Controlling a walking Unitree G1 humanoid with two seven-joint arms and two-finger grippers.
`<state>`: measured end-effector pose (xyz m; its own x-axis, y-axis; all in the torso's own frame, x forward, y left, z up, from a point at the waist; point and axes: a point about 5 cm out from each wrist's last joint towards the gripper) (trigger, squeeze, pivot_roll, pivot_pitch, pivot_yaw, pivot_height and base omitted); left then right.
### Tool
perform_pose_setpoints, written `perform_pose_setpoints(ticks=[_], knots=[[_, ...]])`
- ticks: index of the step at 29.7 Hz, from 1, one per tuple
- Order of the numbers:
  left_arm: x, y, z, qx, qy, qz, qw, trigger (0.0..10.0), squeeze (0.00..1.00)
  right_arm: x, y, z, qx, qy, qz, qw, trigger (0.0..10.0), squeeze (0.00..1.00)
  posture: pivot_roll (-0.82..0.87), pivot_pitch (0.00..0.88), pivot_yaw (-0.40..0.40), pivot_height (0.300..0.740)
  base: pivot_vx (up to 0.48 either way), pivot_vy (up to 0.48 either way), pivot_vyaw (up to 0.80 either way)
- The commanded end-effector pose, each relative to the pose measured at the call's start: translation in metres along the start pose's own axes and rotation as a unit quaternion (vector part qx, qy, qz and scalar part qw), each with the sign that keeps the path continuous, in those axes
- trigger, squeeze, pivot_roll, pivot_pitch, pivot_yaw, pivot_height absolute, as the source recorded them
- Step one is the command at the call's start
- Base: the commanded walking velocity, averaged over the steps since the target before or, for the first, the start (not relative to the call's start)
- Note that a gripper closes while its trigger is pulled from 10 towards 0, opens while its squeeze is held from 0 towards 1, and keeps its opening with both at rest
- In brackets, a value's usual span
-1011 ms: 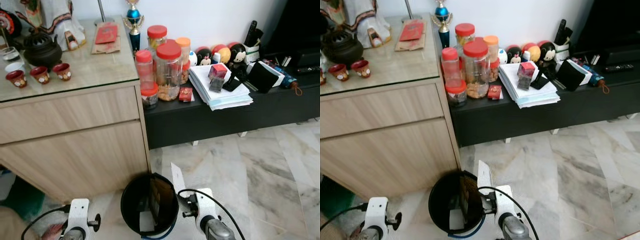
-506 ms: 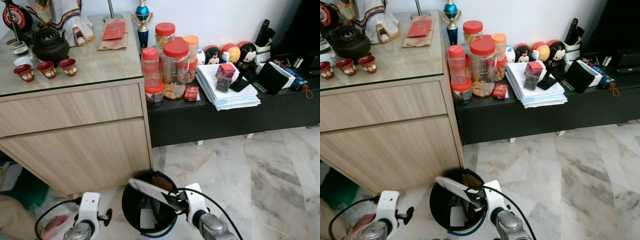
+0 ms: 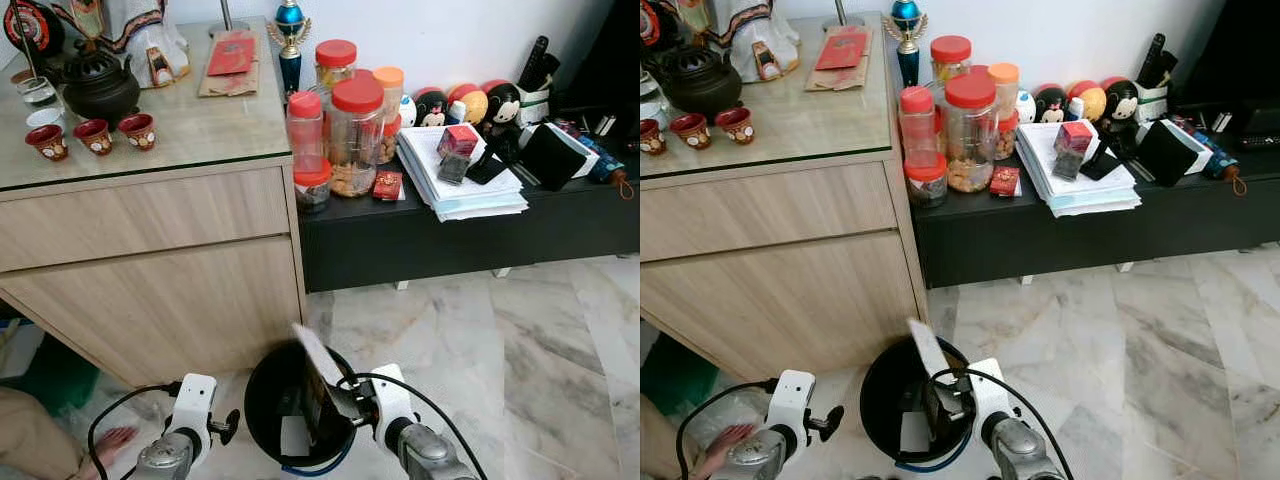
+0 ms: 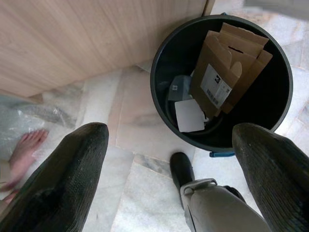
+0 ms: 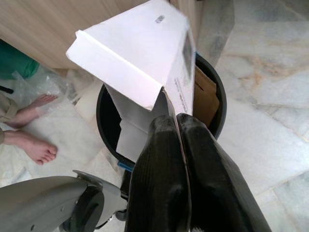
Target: Picking trash to rubbish bin
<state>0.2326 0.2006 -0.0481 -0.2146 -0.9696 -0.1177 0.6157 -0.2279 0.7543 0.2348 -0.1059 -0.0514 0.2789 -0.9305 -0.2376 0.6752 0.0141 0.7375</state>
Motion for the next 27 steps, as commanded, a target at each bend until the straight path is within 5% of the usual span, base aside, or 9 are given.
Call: perform_pose_setpoints(ticks=[1,18,19,27], knots=[[0.002,-0.010,0.002,-0.020,-0.007,0.003,1.000,10.0,1.00,-0.001,-0.001,0.000,0.000,-0.002,-0.007,1.000,10.0,0.00,0.15,0.105,0.024,0.740,0.000,0.000,0.00],[0.002,-0.010,0.002,-0.021,-0.009,0.008,1.000,10.0,1.00,0.000,-0.003,0.001,-0.006,-0.005,-0.009,1.000,10.0,0.00,0.15,0.113,0.023,0.740,0.000,0.000,0.00],[0.002,-0.010,0.002,-0.023,-0.006,0.006,1.000,10.0,0.00,0.001,-0.004,0.001,-0.008,-0.009,-0.003,1.000,10.0,0.00,0.15,0.114,0.022,0.740,0.000,0.000,0.00],[0.000,-0.012,0.003,-0.027,0.004,0.004,1.000,10.0,0.00,0.006,-0.011,0.003,-0.034,-0.028,0.034,0.998,10.0,0.00,0.15,0.118,0.021,0.740,0.000,0.000,0.00]])
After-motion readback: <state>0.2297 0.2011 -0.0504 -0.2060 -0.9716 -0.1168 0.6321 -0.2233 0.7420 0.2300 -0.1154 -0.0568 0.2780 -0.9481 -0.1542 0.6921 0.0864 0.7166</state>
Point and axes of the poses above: a point about 5 cm out from each wrist's last joint towards the gripper, its own z axis pointing back from the gripper into the wrist, its own y axis along the axis of the wrist's last joint, x = y × z, and after that the axes turned 6 degrees about -z, right-handed
